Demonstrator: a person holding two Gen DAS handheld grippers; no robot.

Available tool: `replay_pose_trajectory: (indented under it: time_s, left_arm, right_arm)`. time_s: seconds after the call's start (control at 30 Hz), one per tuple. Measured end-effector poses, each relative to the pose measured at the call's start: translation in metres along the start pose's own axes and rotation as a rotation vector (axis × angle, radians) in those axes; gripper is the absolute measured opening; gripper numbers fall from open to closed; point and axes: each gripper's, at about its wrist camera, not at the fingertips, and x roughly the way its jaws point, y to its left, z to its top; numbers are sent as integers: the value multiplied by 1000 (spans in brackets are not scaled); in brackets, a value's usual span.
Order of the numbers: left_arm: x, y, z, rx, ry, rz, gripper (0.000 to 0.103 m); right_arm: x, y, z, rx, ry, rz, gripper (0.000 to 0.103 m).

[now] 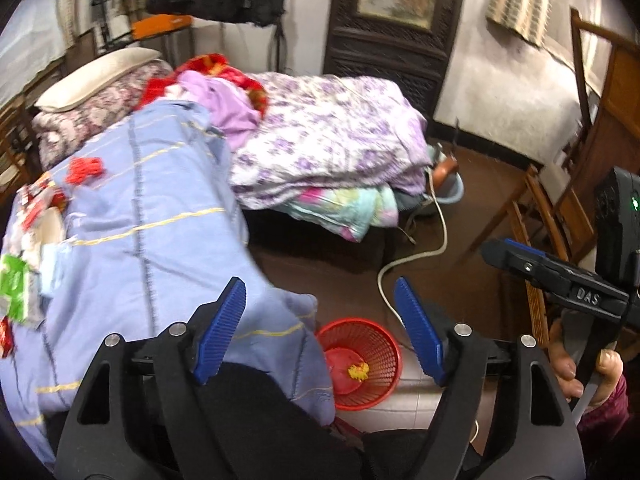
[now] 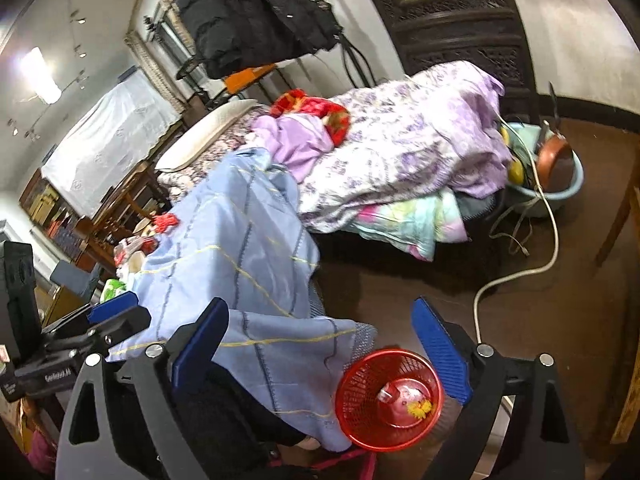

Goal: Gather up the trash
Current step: 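Move both open grippers back over the trash on the bedsheet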

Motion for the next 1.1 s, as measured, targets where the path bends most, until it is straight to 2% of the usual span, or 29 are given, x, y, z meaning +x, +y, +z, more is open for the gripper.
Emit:
replay_pose_trajectory:
  time_s: [0.33,0.57,0.87,1.1]
  left_arm:
    - [-62,73,-31,-157,-106,108,81]
    - [-102,150,-71,-332,-156,173,85]
    - [-109,275,-115,-578,-131,289,85]
    - [-101,341,-140,-680,-99,327,85]
  right_arm:
    - [-6,82,1,-114,-9,118,93]
    - [0,152,-5,-216,14,176,95]
    - [48,228,-23,-305,135,181,96]
    - [85,268,-35,-371,212,159,96]
